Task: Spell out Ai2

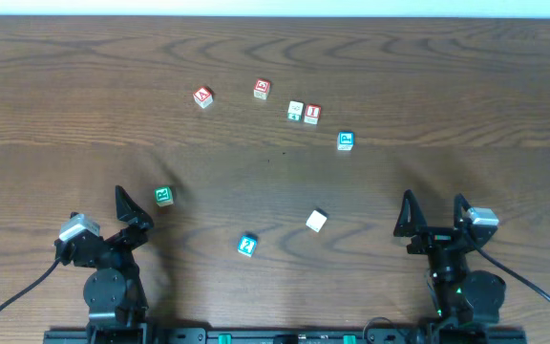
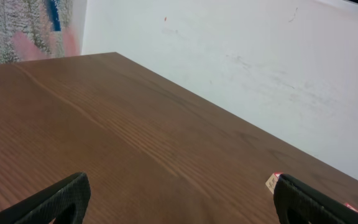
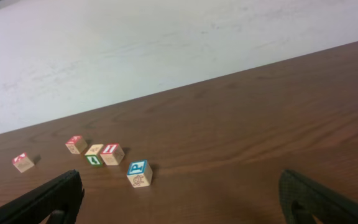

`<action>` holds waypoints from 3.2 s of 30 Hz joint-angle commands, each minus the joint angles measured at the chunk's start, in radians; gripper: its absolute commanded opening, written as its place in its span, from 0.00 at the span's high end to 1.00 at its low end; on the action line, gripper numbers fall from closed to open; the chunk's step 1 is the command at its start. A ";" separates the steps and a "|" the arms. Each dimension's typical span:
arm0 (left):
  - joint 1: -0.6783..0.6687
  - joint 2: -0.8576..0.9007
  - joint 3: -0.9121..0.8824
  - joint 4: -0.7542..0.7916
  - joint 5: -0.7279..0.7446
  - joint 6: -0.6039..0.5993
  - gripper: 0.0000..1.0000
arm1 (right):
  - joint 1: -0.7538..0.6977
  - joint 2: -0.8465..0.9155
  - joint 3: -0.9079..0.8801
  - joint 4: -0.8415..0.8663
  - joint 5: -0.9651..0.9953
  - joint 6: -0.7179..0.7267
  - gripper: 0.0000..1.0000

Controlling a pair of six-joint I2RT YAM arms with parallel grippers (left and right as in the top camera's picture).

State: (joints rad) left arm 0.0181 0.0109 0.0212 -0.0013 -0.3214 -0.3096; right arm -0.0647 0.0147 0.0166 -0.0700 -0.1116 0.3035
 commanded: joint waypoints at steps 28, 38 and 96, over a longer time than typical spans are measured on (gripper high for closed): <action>0.003 -0.007 -0.016 -0.047 -0.019 0.018 0.05 | -0.012 -0.008 -0.007 -0.001 0.003 0.006 0.01; 0.003 -0.007 -0.016 -0.047 -0.019 0.018 0.04 | -0.012 -0.008 -0.007 -0.001 0.004 0.006 0.01; 0.001 1.229 1.863 -1.291 0.553 0.292 0.05 | -0.006 0.985 1.530 -1.018 -0.081 -0.111 0.01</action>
State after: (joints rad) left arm 0.0177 1.1320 1.7786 -1.2320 0.1814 -0.0284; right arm -0.0647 0.9104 1.4651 -1.0225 -0.1734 0.2115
